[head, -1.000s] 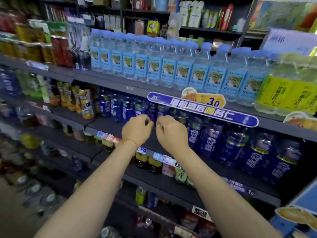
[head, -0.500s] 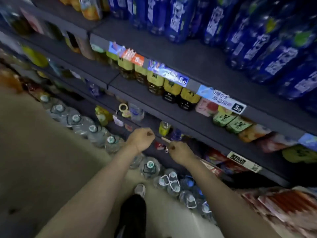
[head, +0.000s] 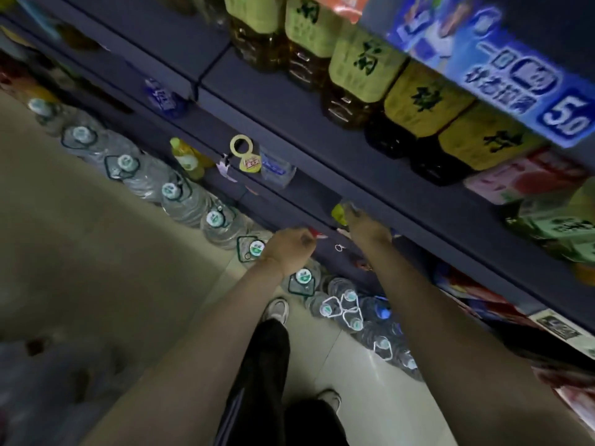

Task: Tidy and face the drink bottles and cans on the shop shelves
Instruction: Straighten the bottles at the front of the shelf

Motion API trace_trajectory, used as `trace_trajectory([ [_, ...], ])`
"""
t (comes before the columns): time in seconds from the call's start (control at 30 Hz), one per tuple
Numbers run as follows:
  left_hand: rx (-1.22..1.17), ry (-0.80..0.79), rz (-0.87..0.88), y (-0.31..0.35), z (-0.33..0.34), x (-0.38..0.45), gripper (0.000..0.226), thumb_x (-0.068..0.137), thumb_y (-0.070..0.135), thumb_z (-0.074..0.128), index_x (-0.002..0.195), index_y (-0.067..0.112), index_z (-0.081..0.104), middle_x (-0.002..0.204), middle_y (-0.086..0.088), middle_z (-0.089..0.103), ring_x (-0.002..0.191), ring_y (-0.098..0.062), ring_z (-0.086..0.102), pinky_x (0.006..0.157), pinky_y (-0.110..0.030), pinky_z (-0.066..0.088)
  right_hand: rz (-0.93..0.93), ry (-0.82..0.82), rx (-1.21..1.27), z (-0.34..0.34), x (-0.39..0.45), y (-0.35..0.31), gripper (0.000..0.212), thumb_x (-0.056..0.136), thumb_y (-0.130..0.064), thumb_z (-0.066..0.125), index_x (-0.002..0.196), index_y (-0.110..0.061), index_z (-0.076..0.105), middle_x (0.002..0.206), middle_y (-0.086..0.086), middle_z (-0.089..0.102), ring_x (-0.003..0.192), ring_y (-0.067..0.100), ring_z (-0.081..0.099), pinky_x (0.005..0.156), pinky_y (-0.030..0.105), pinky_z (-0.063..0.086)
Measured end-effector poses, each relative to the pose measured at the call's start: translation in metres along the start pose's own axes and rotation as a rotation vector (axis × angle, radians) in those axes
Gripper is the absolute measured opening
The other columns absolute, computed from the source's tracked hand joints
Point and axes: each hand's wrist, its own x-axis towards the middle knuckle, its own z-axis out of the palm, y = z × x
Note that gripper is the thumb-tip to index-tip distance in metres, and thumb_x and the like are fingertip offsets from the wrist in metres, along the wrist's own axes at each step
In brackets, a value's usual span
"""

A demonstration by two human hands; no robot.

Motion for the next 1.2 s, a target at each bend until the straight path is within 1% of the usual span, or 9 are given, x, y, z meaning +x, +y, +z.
trace_trajectory([
  [0.07,-0.004,-0.012,-0.019,-0.003,-0.003,0.005,0.024,0.092,0.02,0.048,0.091,0.007,0.068,0.102,-0.023,0.07,0.099,-0.038,0.065,0.088,-0.045,0.05,0.02,0.058,0.268,0.01,0.011,0.001,0.044,0.095,-0.031,0.063,0.125,0.002,0.063,0.131,0.023,0.061,0.121,0.033,0.056,0.095,0.027,0.039],
  [0.2,0.03,-0.041,-0.031,-0.004,-0.006,0.009,0.021,0.093,0.02,0.048,0.092,0.011,0.067,0.103,-0.019,0.071,0.099,-0.035,0.064,0.088,-0.043,0.05,0.246,-0.202,0.521,0.013,0.02,0.007,0.048,0.104,-0.029,0.044,0.146,-0.004,0.041,0.149,0.011,0.045,0.132,0.027,0.05,0.099,0.026,0.048],
  [0.33,0.005,-0.026,-0.035,-0.003,-0.003,0.003,0.02,0.091,0.021,0.049,0.093,0.016,0.068,0.1,-0.01,0.071,0.096,-0.03,0.064,0.087,-0.039,0.051,0.262,0.104,0.538,0.002,0.0,0.004,0.046,0.103,-0.026,0.051,0.142,-0.002,0.047,0.151,0.011,0.043,0.14,0.027,0.039,0.108,0.021,0.024],
  [0.43,0.014,-0.014,-0.032,0.007,0.003,-0.01,0.022,0.086,0.024,0.053,0.103,0.018,0.066,0.11,-0.009,0.068,0.103,-0.029,0.061,0.087,-0.032,0.047,0.151,0.331,0.579,-0.001,-0.038,0.005,0.04,0.098,-0.019,0.061,0.129,0.006,0.057,0.138,0.022,0.055,0.128,0.032,0.051,0.102,0.025,0.03],
  [0.53,0.038,-0.004,0.046,0.02,0.012,-0.031,0.053,0.067,0.037,0.06,0.118,0.022,0.058,0.119,-0.013,0.057,0.113,-0.034,0.055,0.093,-0.035,0.045,0.208,0.253,0.737,-0.008,-0.074,0.008,0.022,0.097,-0.023,0.06,0.095,-0.002,0.066,0.093,0.017,0.067,0.091,0.027,0.06,0.083,0.034,0.044],
  [0.63,0.157,-0.067,0.084,0.04,0.019,-0.06,0.077,0.064,0.041,0.076,0.134,0.03,0.046,0.133,-0.005,0.053,0.121,-0.027,0.051,0.097,-0.036,0.045,0.163,0.261,0.875,-0.022,-0.107,0.014,0.032,0.093,-0.032,0.063,0.081,-0.003,0.062,0.08,0.01,0.064,0.08,0.022,0.058,0.071,0.029,0.041],
  [0.83,-0.044,-0.084,0.276,0.117,0.026,-0.149,0.025,0.07,0.024,0.084,0.084,0.03,0.065,0.081,0.015,0.069,0.078,-0.004,0.063,0.073,-0.021,0.051,0.065,0.415,1.074,-0.099,-0.194,0.04,0.043,0.091,-0.032,0.069,0.061,-0.003,0.061,0.057,0.001,0.057,0.058,0.007,0.051,0.059,0.025,0.041],
  [1.1,-0.728,0.064,0.541,0.274,0.037,-0.314,0.012,0.086,0.018,0.071,0.075,0.021,0.074,0.068,0.008,0.073,0.063,-0.006,0.067,0.07,-0.029,0.053,-0.432,0.312,1.038,-0.267,-0.346,0.092,0.008,0.095,-0.031,0.062,0.097,-0.023,0.059,0.063,-0.011,0.061,0.047,0.007,0.049,0.046,0.024,0.039],
  [1.2,-0.781,0.102,0.745,0.335,0.028,-0.374,0.014,0.077,0.021,0.08,0.086,0.021,0.07,0.077,0.004,0.075,0.073,-0.014,0.07,0.08,-0.039,0.056,-0.542,0.34,0.936,-0.314,-0.398,0.109,0.047,0.084,-0.025,0.078,0.122,-0.021,0.051,0.099,-0.005,0.064,0.071,0.007,0.061,0.055,0.02,0.05],
])
